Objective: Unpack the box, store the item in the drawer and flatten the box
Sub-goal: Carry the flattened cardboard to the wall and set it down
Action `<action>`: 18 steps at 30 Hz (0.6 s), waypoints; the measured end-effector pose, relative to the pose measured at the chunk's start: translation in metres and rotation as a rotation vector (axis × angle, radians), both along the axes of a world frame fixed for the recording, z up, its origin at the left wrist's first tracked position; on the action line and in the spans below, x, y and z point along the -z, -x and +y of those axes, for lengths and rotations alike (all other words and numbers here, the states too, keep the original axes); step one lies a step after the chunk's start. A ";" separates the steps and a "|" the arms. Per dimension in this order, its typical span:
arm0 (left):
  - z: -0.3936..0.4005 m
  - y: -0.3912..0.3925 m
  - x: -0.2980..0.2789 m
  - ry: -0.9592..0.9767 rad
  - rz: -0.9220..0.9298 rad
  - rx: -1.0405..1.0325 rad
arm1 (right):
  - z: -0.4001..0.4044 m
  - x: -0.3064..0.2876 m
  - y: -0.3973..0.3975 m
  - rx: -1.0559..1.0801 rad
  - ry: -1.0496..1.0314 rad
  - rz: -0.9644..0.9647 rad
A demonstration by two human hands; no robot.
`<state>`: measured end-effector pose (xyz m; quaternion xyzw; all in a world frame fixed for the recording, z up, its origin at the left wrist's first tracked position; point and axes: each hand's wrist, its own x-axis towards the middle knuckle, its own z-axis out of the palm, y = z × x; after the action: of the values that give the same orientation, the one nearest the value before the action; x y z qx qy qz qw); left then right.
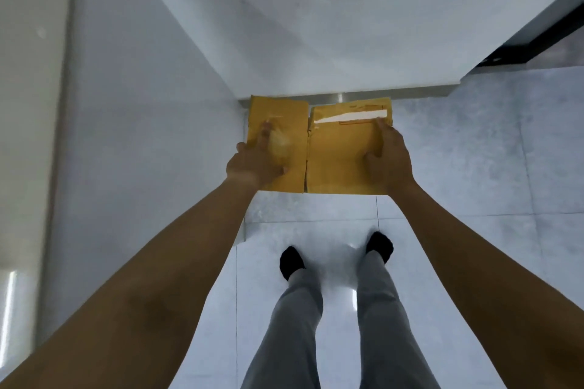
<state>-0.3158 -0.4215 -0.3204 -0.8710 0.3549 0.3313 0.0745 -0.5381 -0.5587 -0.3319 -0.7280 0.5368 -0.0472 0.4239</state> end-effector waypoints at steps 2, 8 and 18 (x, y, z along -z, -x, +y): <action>-0.016 -0.007 0.029 -0.010 0.000 -0.009 | -0.017 0.028 -0.008 -0.027 0.002 0.010; -0.073 -0.030 0.104 0.023 -0.007 -0.040 | -0.072 0.101 -0.031 -0.043 0.048 0.004; -0.147 -0.068 0.266 0.130 -0.055 -0.041 | -0.143 0.260 -0.076 -0.043 0.189 0.006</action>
<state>-0.2480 -0.5689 -0.5860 -0.8899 0.3555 0.2852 0.0207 -0.4625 -0.7015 -0.5922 -0.7761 0.5155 -0.0864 0.3528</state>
